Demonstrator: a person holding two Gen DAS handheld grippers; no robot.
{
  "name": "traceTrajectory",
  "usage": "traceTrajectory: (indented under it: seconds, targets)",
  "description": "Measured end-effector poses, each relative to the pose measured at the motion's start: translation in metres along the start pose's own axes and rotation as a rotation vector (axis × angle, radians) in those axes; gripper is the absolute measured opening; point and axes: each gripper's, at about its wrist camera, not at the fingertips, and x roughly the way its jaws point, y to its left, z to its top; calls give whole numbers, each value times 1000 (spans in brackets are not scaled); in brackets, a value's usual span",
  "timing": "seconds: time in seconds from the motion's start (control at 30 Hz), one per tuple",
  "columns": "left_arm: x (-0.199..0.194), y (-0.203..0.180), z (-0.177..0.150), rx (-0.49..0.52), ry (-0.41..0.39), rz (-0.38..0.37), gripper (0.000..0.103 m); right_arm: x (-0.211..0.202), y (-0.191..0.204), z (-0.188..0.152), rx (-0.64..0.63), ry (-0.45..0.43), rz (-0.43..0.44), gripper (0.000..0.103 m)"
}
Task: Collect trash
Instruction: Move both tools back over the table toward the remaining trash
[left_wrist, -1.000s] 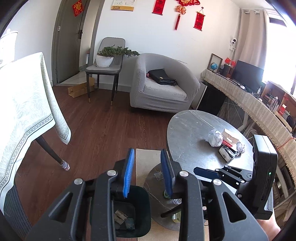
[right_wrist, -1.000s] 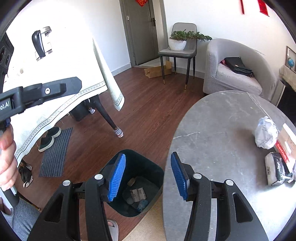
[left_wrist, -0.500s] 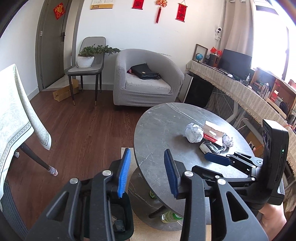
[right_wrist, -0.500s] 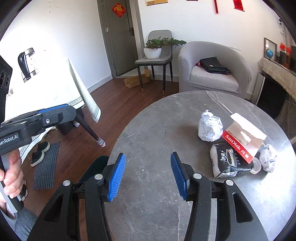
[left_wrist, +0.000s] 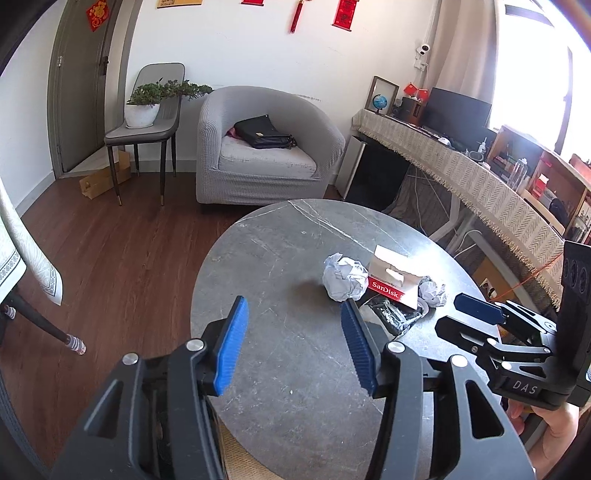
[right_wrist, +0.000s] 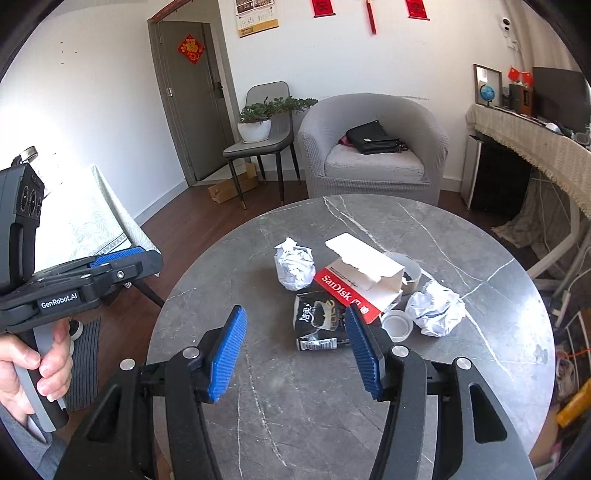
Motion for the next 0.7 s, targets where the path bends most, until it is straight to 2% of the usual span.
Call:
traceTrajectory:
  seconds: [0.1, 0.23, 0.43, 0.7]
  targets:
    - [15, -10, 5, 13, 3, -17, 64, -5, -12, -2, 24, -6, -11, 65]
    - [33, -24, 9, 31, 7, -37, 66, -10, -23, -3, 39, -17, -20, 70]
    - [63, -30, 7, -6, 37, -47, 68, -11, -41, -5, 67, -17, -27, 79]
    - [90, -37, 11, -10, 63, -48, 68, -6, -63, -9, 105, 4, -35, 80]
